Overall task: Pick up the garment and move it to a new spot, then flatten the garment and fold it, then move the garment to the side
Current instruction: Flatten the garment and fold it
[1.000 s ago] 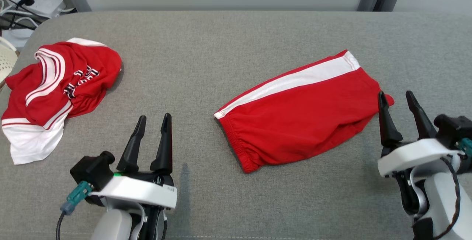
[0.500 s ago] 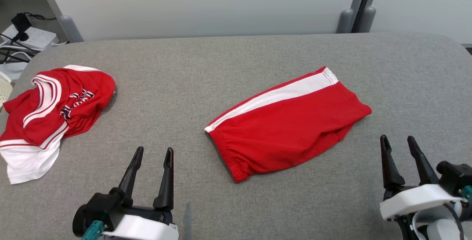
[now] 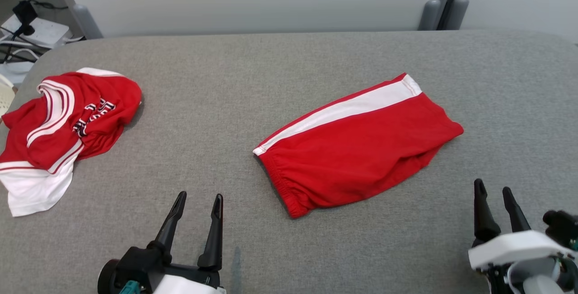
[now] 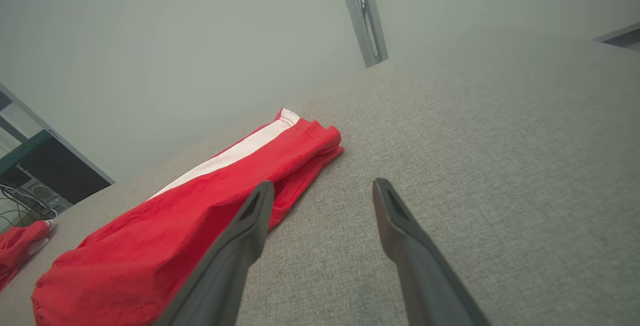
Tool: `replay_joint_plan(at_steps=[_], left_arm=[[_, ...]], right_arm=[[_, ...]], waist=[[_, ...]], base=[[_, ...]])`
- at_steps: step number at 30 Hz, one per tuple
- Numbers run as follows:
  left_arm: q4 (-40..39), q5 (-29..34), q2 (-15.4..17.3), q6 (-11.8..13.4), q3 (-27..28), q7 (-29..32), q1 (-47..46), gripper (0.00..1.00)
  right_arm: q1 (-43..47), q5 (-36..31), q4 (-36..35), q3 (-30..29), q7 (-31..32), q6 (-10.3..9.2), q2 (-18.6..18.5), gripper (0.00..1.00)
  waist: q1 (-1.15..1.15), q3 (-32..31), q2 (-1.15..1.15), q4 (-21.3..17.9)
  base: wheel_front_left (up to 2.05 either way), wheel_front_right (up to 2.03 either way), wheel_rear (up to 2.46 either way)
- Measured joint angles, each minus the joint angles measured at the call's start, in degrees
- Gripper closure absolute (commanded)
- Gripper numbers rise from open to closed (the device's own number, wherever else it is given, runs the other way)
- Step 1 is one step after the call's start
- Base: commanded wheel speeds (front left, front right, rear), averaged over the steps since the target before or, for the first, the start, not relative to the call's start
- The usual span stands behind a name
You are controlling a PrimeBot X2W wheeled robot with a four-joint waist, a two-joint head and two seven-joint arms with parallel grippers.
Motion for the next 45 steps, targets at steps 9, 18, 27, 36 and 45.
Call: replay_joint_plan(at_steps=[9, 18, 27, 36, 45], left_arm=[[-0.30, 0.49, 0.00, -0.08, -2.24, -0.01, -2.63, 0.00], [-0.29, 1.22, -0.01, -0.49, -4.89, -0.01, -5.37, 0.00], [-0.11, 1.51, -0.04, -1.04, -5.42, -0.01, -8.17, 0.00], [0.37, 1.49, -0.05, -1.01, -5.42, -0.01, -8.48, 0.00], [0.44, 1.49, -0.03, -1.01, -4.80, -0.01, -7.86, 0.00]], right_arm=[[-15.44, 12.09, 16.52, 0.88, 2.37, 0.00, -2.42, 0.00], [-28.38, 13.30, 32.90, 1.87, 4.81, 0.00, -6.87, 0.00], [-37.38, 14.21, 43.39, 2.54, 8.21, 0.01, -8.79, 0.00], [-39.68, 13.44, 45.82, 4.98, 8.24, 0.00, -7.76, 1.00], [-35.16, 12.78, 45.26, 6.57, 1.91, 0.00, -6.08, 1.00]], waist=[[0.00, 3.06, 0.00, 2.69], [0.00, 6.94, 0.00, 6.47], [0.00, 10.79, 0.00, 8.56], [0.00, 10.23, 0.00, 8.51], [0.00, 7.25, 0.00, 6.31]], base=[[0.00, 0.00, 0.00], [0.00, 0.00, 0.00], [0.00, 0.00, 0.00], [0.00, 0.00, 0.00], [0.00, 0.00, 0.00]])
